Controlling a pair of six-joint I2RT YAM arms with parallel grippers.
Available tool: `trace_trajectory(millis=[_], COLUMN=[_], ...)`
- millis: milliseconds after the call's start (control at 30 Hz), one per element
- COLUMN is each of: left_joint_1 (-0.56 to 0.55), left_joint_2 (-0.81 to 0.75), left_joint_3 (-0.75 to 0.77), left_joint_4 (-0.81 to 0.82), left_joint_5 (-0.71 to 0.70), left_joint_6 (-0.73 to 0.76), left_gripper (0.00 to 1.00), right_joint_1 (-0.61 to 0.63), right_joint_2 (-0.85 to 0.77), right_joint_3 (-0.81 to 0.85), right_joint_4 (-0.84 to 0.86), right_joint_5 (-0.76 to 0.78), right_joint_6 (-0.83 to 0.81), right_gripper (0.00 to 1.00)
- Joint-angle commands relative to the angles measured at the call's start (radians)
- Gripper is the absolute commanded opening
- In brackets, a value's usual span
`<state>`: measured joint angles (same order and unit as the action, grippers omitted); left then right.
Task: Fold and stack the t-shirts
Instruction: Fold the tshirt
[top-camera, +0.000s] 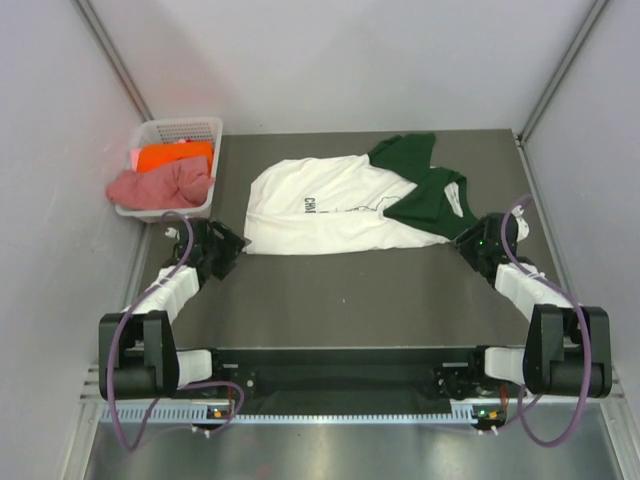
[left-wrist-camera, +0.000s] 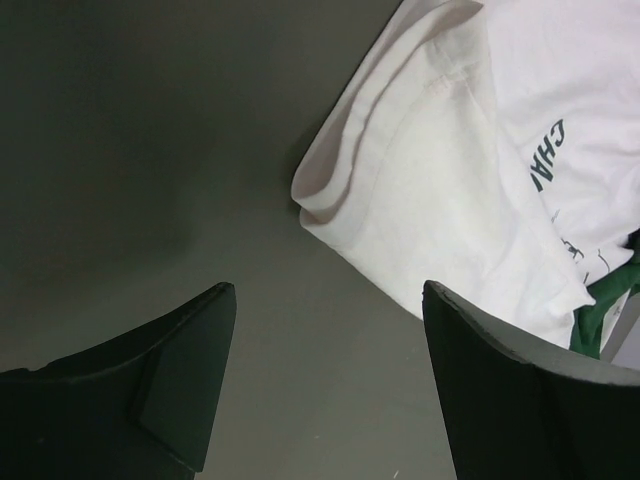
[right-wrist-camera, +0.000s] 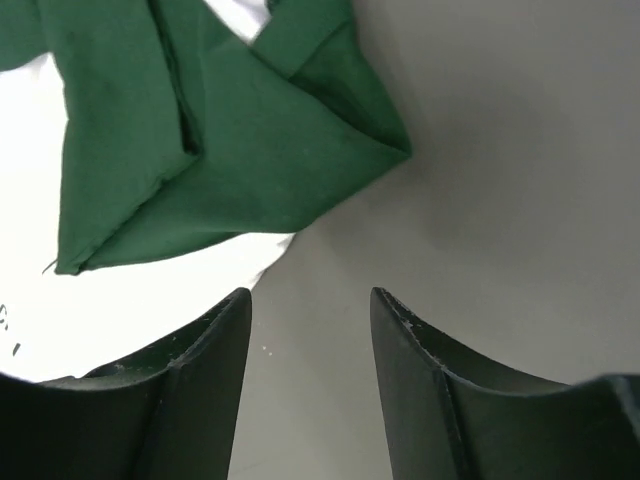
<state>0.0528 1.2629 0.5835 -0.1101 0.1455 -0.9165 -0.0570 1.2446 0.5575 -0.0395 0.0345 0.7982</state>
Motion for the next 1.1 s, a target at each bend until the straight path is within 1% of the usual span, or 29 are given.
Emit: trace_trajectory(millis=[0, 133, 200, 333, 433, 567, 667, 700, 733, 767, 800, 900, 933, 1000, 1033, 1067], left_joint_1=[0.004, 0.005, 0.007, 0.005, -0.004, -0.019, -0.028, -0.036, -0.039, -0.044, -0.048, -0.048, -0.05, -0.048, -0.077, -0.079], left_joint_2=[-0.011, 0.009, 0.021, 0.02, 0.012, 0.001, 0.007, 0.018, 0.026, 0.045, 0.056, 0.122, 0.141, 0.199, 0.217, 0.234], left_joint_3=[-0.008, -0.013, -0.03, -0.068, -0.091, -0.116, -0.132, -0.136, -0.134, -0.132, -0.128, -0.122, -0.123, -0.105, -0.097, -0.088], left_joint_4=[0.101, 0.104, 0.147, 0.216, 0.233, 0.256, 0.286, 0.302, 0.306, 0.312, 0.322, 0.383, 0.442, 0.454, 0.452, 0.455], left_joint_5=[0.017, 0.009, 0.019, 0.023, 0.02, -0.014, -0.017, -0.027, -0.03, -0.035, -0.046, -0.054, -0.047, -0.06, -0.066, -0.079], left_joint_6=[-0.016, -0.01, -0.027, -0.074, -0.108, -0.145, -0.165, -0.168, -0.173, -0.179, -0.18, -0.189, -0.193, -0.199, -0.199, -0.199], left_gripper=[0.79, 0.78, 0.77, 0.76, 0.75, 0.75, 0.75, 0.75, 0.75, 0.75, 0.74, 0.74, 0.71, 0.69, 0.69, 0.68], right_joint_1=[-0.004, -0.023, -0.027, -0.033, -0.038, -0.047, -0.049, -0.049, -0.049, -0.049, -0.05, -0.049, -0.049, -0.049, -0.049, -0.049], right_joint_2=[0.03, 0.105, 0.137, 0.211, 0.242, 0.292, 0.32, 0.328, 0.343, 0.352, 0.358, 0.363, 0.352, 0.343, 0.334, 0.329], right_joint_3=[-0.014, -0.007, 0.004, 0.033, 0.048, 0.09, 0.113, 0.119, 0.127, 0.136, 0.143, 0.148, 0.131, 0.121, 0.116, 0.111], right_joint_4=[0.145, 0.188, 0.225, 0.25, 0.256, 0.279, 0.315, 0.326, 0.334, 0.329, 0.326, 0.329, 0.342, 0.359, 0.359, 0.362], right_joint_5=[0.025, 0.056, 0.059, 0.097, 0.14, 0.151, 0.145, 0.142, 0.136, 0.124, 0.114, 0.1, 0.097, 0.088, 0.087, 0.082], right_joint_6=[0.075, 0.093, 0.087, 0.124, 0.133, 0.108, 0.088, 0.09, 0.09, 0.082, 0.076, 0.061, 0.059, 0.042, 0.039, 0.032], right_gripper=[0.52, 0.51, 0.48, 0.47, 0.43, 0.42, 0.33, 0.23, 0.17, 0.05, 0.01, 0.0, 0.0, 0.0, 0.0, 0.0])
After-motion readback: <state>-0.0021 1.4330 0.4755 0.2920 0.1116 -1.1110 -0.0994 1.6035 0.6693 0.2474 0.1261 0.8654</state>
